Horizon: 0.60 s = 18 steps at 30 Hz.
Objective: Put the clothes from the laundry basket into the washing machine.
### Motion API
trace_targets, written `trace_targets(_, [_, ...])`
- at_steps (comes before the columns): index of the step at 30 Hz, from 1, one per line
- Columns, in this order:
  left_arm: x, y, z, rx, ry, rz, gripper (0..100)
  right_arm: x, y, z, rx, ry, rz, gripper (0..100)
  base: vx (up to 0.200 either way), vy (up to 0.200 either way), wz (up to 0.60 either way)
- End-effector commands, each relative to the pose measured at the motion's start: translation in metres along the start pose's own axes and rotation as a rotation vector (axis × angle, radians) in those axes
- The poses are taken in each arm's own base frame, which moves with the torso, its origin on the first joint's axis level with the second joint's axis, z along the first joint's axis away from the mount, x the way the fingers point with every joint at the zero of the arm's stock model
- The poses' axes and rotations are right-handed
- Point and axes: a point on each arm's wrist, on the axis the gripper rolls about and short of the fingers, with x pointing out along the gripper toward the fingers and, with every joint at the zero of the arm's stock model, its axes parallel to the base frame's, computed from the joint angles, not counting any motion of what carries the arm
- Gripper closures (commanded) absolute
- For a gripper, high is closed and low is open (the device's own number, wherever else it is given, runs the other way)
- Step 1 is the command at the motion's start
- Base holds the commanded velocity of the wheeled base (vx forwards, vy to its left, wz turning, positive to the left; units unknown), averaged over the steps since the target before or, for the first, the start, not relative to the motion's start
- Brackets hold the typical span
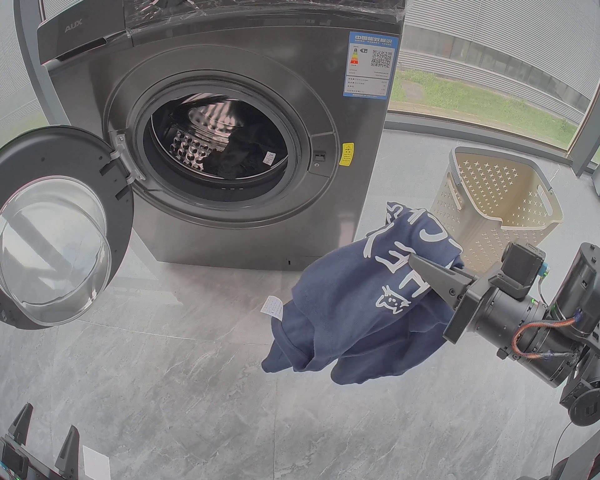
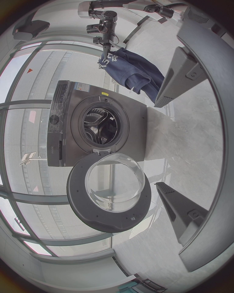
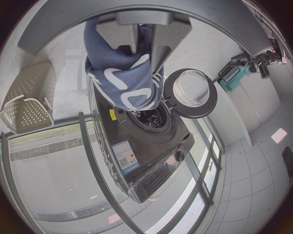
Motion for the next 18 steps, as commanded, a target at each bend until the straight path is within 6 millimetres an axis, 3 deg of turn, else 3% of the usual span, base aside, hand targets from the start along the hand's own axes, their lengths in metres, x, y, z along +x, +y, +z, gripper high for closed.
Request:
trace_targets(1, [0.0004,0.0002,-0.0047,0.0,0.005,0.001,0,0.0005,0.0,0.0,0.0,0.0,-0.001,100,0.0,0.0,0.0])
trace_targets(4, [0.0004,0.0002,-0.0047,0.0,0.005,-0.001,0,0.0005,0.0,0.0,0.0,0.0,-0.001,100,0.0,0.0,0.0])
trace_targets(18, [0.0004,0.0002,-0.0047,0.0,0.005,-0.001,0,0.0004,-0.0003,0.0008,0.0,-0.004,-0.003,100,0.0,0.2,0.0])
